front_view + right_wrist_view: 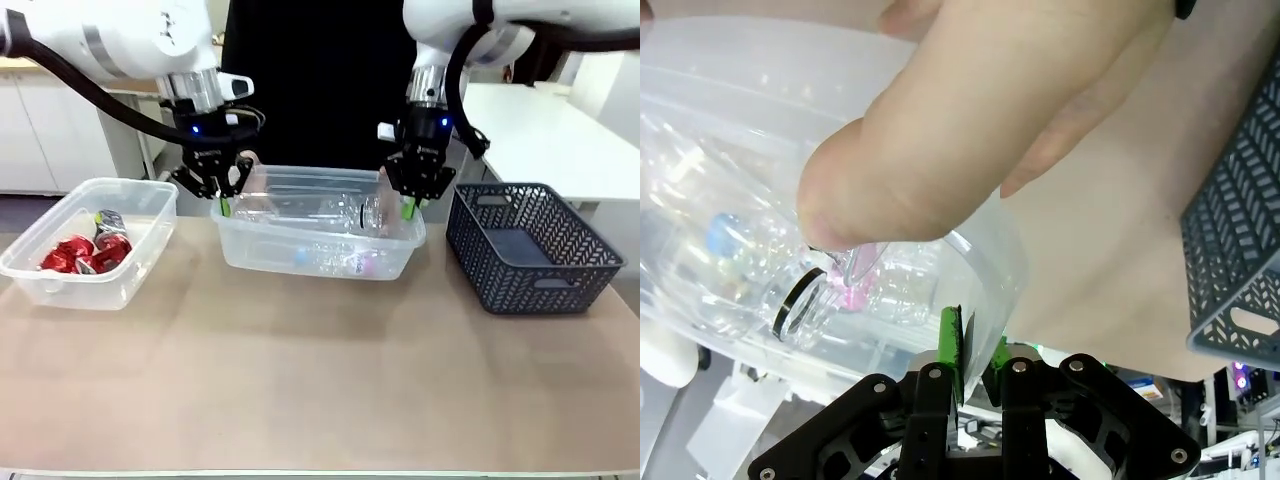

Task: Sort the waste into each basket.
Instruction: Offer the picked Organizing box to the human, then release the Organizing box you were holding.

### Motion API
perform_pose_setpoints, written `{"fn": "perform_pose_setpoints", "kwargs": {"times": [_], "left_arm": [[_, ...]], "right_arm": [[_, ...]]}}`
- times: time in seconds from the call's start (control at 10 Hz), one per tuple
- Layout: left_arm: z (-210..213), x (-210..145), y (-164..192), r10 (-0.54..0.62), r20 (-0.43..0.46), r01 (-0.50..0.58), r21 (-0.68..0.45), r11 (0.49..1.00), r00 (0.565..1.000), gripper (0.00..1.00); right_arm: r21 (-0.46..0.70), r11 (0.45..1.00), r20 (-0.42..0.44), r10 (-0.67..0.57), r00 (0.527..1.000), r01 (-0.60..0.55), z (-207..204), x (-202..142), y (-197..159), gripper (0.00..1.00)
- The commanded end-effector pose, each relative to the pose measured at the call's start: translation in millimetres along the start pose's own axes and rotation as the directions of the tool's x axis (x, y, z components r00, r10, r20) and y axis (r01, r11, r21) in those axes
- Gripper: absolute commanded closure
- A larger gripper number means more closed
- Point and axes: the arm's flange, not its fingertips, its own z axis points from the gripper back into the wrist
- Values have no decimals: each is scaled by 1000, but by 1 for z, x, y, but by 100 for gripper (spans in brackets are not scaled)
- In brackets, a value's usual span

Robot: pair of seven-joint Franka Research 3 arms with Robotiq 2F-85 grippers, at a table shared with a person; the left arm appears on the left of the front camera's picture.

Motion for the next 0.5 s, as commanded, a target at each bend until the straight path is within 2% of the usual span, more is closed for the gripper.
{"fn": "perform_pose_setpoints", "kwargs": {"times": [0.0, 0.4], "left_arm": [[0, -4, -2, -8, 1, 8, 6, 1000, 1000, 96], [0, -4, -2, -8, 1, 8, 6, 1000, 1000, 96]], "right_arm": [[-3, 1000, 9, 10, 1000, -10, 4, -9, 4, 91], [-3, 1000, 9, 10, 1000, -10, 4, -9, 4, 91]]}}
